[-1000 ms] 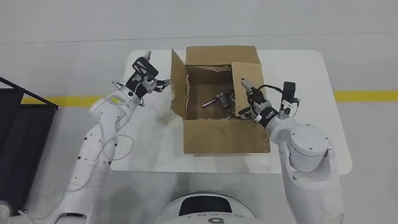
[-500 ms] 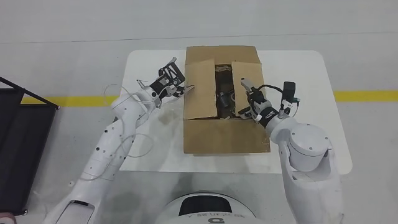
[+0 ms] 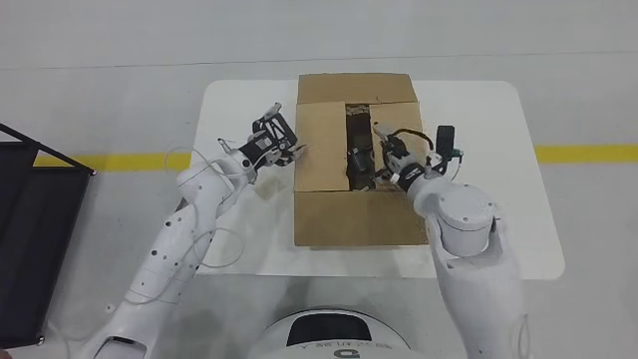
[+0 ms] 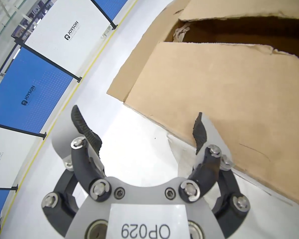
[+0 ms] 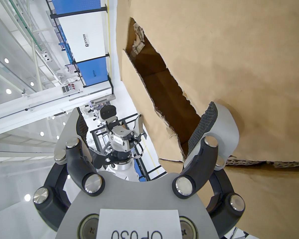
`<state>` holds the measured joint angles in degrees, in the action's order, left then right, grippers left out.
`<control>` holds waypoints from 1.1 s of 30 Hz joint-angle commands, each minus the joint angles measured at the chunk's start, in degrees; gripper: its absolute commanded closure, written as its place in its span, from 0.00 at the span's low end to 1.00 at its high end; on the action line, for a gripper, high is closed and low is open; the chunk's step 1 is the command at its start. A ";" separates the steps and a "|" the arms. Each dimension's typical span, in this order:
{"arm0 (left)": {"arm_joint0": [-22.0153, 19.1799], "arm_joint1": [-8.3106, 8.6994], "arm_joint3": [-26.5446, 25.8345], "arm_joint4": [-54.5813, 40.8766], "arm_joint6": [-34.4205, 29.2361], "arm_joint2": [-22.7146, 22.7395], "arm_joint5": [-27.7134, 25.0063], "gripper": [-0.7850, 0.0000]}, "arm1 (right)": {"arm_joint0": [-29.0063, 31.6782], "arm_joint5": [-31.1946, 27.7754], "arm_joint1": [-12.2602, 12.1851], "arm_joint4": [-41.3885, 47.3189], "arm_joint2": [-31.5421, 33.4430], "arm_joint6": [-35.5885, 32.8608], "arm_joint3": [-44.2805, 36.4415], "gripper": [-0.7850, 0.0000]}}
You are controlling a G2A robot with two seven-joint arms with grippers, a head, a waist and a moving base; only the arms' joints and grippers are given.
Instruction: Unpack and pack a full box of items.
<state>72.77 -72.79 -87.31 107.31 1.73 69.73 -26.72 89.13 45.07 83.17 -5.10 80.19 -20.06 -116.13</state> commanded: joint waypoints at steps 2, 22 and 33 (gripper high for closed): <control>0.43 0.02 -0.74 -0.32 -0.62 -0.23 0.61 0.00 | -0.07 -0.65 -0.08 0.68 -0.26 0.17 0.05 0.00; 0.86 0.30 -2.25 -1.73 -2.71 0.18 1.63 0.00 | 8.27 -13.49 -0.45 13.22 5.83 -2.59 -6.81 0.00; 0.86 0.30 -2.25 -1.73 -2.71 0.18 1.63 0.00 | 3.16 -18.36 1.31 14.24 2.32 23.43 -1.81 0.00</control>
<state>73.63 -72.49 -89.57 105.58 -0.98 69.91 -25.09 92.23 26.65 84.51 8.91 81.95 5.23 -117.87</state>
